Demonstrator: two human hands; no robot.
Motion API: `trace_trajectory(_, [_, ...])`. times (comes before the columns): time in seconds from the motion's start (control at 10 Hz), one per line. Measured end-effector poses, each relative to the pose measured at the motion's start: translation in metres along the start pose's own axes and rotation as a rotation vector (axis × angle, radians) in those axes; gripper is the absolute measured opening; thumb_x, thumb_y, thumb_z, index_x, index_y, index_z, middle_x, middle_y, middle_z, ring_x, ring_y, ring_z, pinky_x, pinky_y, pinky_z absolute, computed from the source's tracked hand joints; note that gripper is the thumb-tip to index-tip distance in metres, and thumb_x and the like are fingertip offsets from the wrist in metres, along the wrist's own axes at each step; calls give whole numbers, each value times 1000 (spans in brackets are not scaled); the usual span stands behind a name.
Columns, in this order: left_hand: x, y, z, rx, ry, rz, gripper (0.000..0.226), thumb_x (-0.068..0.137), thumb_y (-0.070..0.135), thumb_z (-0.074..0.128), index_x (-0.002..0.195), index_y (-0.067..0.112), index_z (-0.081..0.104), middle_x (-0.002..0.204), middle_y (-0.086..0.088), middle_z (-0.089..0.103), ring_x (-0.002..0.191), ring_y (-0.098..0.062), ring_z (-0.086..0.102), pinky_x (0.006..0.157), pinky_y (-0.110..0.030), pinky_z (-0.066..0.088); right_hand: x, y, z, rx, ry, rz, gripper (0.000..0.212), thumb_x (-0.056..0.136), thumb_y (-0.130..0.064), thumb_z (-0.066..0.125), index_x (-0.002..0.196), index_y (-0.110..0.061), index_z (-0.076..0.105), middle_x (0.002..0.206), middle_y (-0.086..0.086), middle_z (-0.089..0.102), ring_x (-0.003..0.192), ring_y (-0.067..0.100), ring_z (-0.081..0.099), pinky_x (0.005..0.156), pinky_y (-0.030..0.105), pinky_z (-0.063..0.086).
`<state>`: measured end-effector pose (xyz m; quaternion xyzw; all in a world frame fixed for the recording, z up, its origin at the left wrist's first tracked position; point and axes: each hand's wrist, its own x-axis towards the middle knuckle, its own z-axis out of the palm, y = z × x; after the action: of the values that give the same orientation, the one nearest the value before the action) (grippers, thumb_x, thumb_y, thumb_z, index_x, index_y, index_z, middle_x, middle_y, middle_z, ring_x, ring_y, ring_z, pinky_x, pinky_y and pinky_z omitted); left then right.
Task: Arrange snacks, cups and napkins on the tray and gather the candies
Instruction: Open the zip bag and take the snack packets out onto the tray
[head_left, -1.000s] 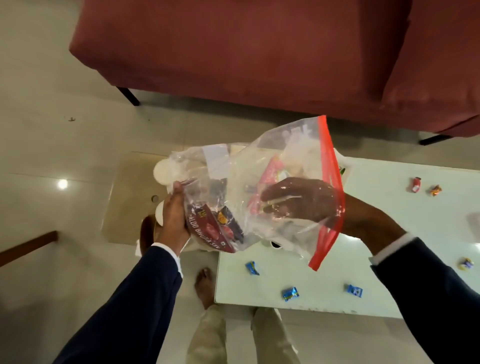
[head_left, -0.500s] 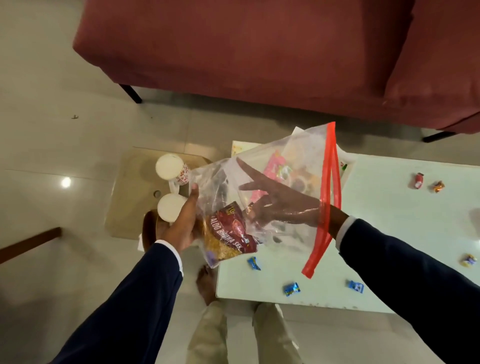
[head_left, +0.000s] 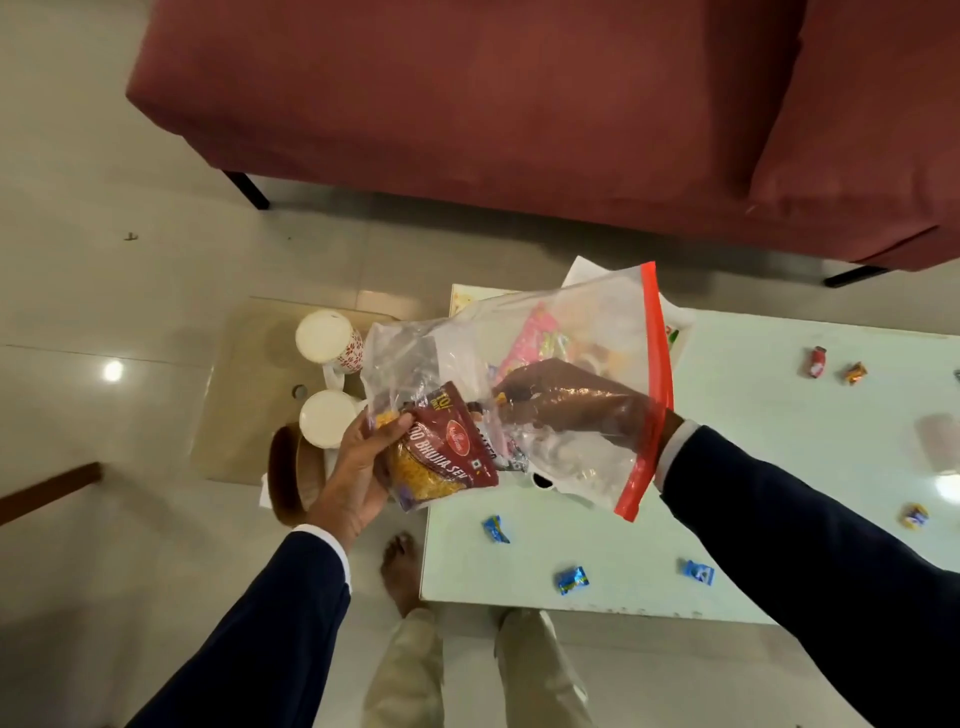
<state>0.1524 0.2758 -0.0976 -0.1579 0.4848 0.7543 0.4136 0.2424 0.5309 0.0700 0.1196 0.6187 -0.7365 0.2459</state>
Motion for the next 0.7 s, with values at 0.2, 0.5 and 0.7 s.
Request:
trace_trajectory(0.2, [-1, 1, 20, 98, -27, -5, 22, 83, 11, 75, 99, 25, 81, 102, -7, 79, 92, -22, 76, 72, -38, 63, 29, 36, -20, -195, 313, 93, 72, 54, -49, 94, 95, 5, 73, 94, 19, 73, 64, -3, 62, 58, 10, 49])
trace_trajectory(0.5, [5, 29, 4, -44, 132, 174, 25, 102, 8, 50, 123, 11, 64, 121, -14, 69, 108, -30, 69, 80, -46, 62, 6, 29, -98, 84, 500, 45, 34, 88, -41, 69, 111, -16, 72, 109, 11, 75, 97, 27, 74, 76, 36, 61])
trace_trajectory(0.7, [5, 50, -1, 3, 152, 251, 50, 106, 21, 46, 151, 2, 36, 148, -26, 49, 129, -43, 54, 85, -52, 58, -12, 45, -180, 288, 780, 66, 28, 95, -28, 64, 117, -11, 64, 107, 9, 76, 98, 31, 74, 70, 44, 61])
